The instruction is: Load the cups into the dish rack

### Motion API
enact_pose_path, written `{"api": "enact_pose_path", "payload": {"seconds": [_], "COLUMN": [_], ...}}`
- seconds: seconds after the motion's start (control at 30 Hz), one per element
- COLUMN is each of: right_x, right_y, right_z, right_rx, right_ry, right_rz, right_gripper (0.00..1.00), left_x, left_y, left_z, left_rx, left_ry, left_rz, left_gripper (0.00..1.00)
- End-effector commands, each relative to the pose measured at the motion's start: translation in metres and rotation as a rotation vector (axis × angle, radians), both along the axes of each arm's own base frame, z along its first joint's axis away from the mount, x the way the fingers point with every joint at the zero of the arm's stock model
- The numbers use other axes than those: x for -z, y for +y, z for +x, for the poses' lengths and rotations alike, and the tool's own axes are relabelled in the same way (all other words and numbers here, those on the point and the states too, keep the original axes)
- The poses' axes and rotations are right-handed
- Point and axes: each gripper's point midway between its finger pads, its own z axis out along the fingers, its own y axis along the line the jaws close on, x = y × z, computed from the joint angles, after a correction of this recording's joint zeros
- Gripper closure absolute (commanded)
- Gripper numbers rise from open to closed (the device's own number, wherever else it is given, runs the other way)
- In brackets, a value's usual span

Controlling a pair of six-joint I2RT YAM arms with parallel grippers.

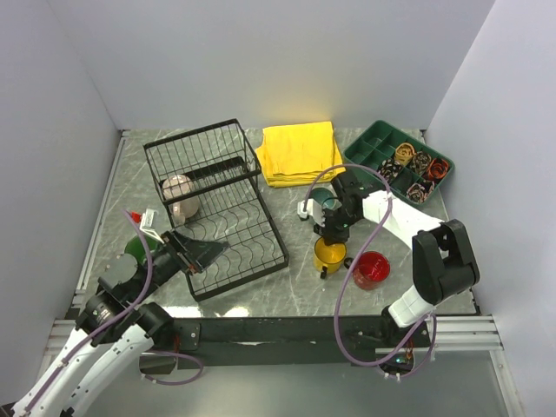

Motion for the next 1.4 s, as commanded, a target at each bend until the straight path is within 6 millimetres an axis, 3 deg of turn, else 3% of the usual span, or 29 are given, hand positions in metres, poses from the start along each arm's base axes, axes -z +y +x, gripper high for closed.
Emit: {"api": "enact_pose_path", "payload": {"seconds": [0.0, 0.1, 0.23, 0.4, 0.57, 0.6, 0.67, 0.7, 0.73, 0.8, 0.83, 0.93, 1.13, 1.37], "right_x": [0.004, -0.001, -0.034, -0.122, -0.211, -0.239, -0.279, -0.311, -0.337, -0.372, -0.389, -0.418, -0.430, -0.428], "right_y": [0.006, 0.006, 0.010, 0.010, 0.002, 0.001, -0.002, 0.002, 0.002, 0.009, 0.010, 0.022, 0.048, 0.070], "right_z": [-0.001, -0.004, -0.006, -0.001, 0.012, 0.022, 0.025, 0.034, 0.025, 0.018, 0.006, -0.015, -0.053, -0.052], "right_rx": [-0.028, -0.034, -0.027, 0.024, 0.101, 0.126, 0.183, 0.211, 0.216, 0.196, 0.178, 0.143, 0.019, 0.020], "right_ry": [-0.014, -0.025, -0.081, -0.237, -0.499, -0.595, -0.704, -0.809, -0.880, -1.001, -1.048, -1.094, -1.119, -1.137], "right_rz": [0.020, 0.034, 0.086, 0.155, 0.212, 0.244, 0.305, 0.377, 0.454, 0.587, 0.649, 0.829, 1.062, 1.121], "right_gripper": [0.81, 0.99, 1.00, 1.00, 1.00, 1.00, 1.00, 1.00, 1.00, 1.00, 1.00, 1.00, 1.00, 1.00], "left_x": [-0.015, -0.017, -0.017, -0.028, -0.054, -0.059, -0.072, -0.069, -0.082, -0.087, -0.097, -0.109, -0.116, -0.118], "left_y": [-0.007, -0.012, -0.021, -0.030, -0.040, -0.043, -0.050, -0.059, -0.061, -0.072, -0.074, -0.084, -0.098, -0.103], "left_z": [-0.002, -0.003, -0.007, -0.012, -0.016, -0.018, -0.017, -0.015, -0.016, -0.014, -0.015, -0.017, -0.018, -0.025], "left_rx": [0.036, 0.064, 0.120, 0.190, 0.275, 0.300, 0.343, 0.376, 0.399, 0.456, 0.476, 0.553, 0.634, 0.689], "left_ry": [-0.022, -0.013, 0.020, 0.048, 0.025, 0.020, 0.006, 0.034, 0.017, 0.016, 0.001, -0.025, -0.020, -0.040], "left_rz": [-0.069, -0.120, -0.187, -0.277, -0.362, -0.366, -0.378, -0.358, -0.366, -0.358, -0.367, -0.381, -0.352, -0.368], "left_gripper": [0.04, 0.04, 0.04, 0.04, 0.04, 0.04, 0.04, 0.03, 0.04, 0.04, 0.04, 0.03, 0.02, 0.02]}}
